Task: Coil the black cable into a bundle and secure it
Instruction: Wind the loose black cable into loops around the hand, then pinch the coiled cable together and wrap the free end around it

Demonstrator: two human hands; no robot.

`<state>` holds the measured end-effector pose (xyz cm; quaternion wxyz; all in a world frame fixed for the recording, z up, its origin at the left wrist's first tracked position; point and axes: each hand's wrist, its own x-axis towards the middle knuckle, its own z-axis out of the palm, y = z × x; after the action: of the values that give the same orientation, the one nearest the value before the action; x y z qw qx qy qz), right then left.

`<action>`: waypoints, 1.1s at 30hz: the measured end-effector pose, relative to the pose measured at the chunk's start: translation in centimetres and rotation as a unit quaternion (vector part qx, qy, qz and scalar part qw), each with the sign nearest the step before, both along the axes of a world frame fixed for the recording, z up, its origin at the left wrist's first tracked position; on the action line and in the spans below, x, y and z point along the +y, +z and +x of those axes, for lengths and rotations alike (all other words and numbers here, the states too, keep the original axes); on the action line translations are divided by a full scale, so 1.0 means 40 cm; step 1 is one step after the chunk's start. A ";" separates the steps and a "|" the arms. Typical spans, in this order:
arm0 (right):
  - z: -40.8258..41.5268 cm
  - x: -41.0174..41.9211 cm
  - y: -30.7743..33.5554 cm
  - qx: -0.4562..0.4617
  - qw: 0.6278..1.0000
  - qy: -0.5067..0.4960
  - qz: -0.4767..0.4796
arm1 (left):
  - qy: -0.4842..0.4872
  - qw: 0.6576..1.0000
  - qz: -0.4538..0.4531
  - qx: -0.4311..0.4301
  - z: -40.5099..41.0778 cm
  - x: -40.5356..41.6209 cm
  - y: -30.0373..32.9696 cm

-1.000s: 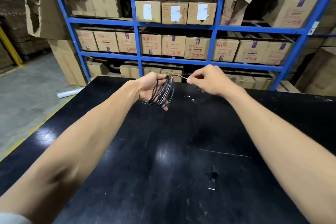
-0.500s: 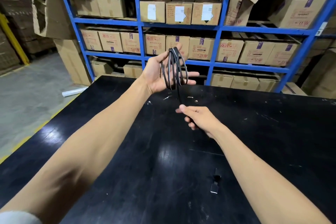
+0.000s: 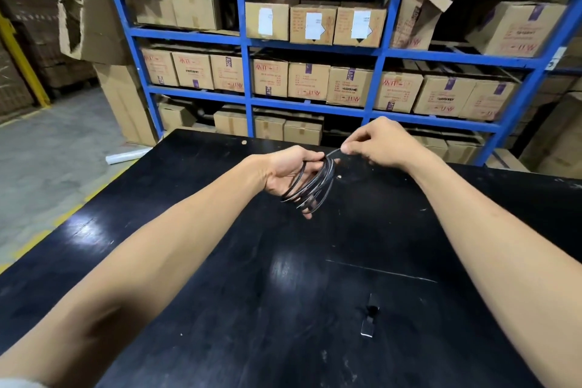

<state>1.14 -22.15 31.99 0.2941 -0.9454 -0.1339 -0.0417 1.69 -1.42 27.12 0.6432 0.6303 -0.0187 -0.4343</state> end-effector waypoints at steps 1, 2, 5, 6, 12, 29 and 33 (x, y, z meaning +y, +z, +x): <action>-0.011 0.013 -0.006 -0.013 1.000 -0.014 0.011 | 0.043 0.999 -0.013 -0.006 0.010 -0.006 -0.007; -0.024 0.027 -0.016 -0.023 0.999 -0.030 0.028 | 0.086 0.996 -0.033 -0.012 0.019 -0.011 -0.011; -0.050 0.069 -0.069 -0.056 0.994 -0.071 0.069 | 0.204 0.973 -0.108 -0.027 0.034 -0.032 -0.009; -0.059 0.081 -0.086 -0.067 0.992 -0.082 0.073 | 0.228 0.964 -0.131 -0.032 0.034 -0.041 -0.006; -0.096 0.126 -0.133 -0.139 0.984 -0.104 0.031 | 0.302 0.939 -0.155 -0.058 0.026 -0.072 0.015; -0.081 0.126 -0.104 -0.118 0.975 -0.127 0.141 | 0.274 0.940 -0.193 -0.059 0.001 -0.119 0.053; -0.067 0.124 -0.104 -0.130 0.975 -0.115 0.141 | 0.292 0.934 -0.189 -0.080 0.006 -0.122 0.059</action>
<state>-1.52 -17.18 27.83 0.3979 -0.8900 -0.0536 -0.2162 1.92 -6.32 29.48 0.8455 0.5073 0.0332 -0.1636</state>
